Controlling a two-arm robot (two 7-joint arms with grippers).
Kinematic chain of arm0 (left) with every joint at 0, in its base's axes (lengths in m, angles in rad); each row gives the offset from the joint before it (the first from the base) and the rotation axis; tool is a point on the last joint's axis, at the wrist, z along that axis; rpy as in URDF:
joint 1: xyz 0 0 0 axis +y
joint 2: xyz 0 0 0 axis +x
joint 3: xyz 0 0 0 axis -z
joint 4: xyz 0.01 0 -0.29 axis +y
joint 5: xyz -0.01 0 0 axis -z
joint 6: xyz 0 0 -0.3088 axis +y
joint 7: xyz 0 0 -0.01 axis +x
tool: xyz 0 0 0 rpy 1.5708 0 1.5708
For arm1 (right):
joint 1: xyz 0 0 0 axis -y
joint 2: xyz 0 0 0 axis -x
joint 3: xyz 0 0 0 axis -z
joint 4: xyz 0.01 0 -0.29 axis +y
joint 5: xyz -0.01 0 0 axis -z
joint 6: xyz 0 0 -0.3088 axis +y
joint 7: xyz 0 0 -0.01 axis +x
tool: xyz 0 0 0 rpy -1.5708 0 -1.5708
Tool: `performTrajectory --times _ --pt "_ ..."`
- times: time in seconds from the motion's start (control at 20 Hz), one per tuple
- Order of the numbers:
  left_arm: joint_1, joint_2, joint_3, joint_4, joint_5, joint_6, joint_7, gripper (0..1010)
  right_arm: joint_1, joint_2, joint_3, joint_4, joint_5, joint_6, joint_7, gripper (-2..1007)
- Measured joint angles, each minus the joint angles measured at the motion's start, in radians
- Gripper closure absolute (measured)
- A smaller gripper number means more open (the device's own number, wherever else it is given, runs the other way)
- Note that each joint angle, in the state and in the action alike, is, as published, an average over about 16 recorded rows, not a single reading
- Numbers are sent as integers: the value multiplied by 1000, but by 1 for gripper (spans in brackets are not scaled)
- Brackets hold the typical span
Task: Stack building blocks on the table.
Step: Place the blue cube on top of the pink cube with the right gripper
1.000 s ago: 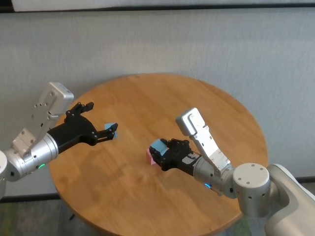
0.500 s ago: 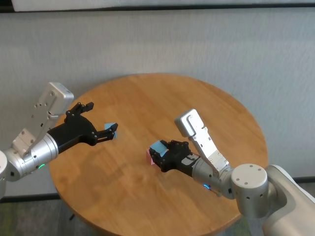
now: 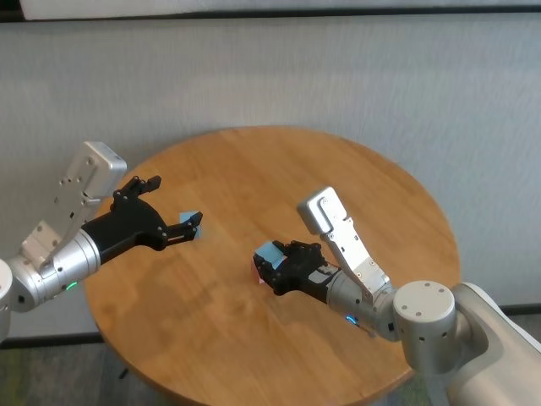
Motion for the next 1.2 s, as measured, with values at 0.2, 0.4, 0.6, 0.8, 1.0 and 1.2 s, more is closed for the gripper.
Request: performTrajectory --times 0.2,0.4,0.6,0.8,1.0,1.2 --pt "0 0 0 0 0 0 0 9 4 -6 3 10 0 -2 -4 639" --pt "0 0 0 0 0 0 0 9 8 -13 7 21 -1 -4 -8 639" --pt "0 0 0 0 0 0 0 9 13 -19 11 30 0 -6 -11 639" --pt "0 0 0 0 0 0 0 9 17 -25 14 38 0 -7 -12 639" --pt "0 0 0 0 0 0 0 9 21 -28 14 41 0 -6 -11 639" --pt "0 0 0 0 0 0 0 9 24 -30 13 45 -1 -5 -10 639"
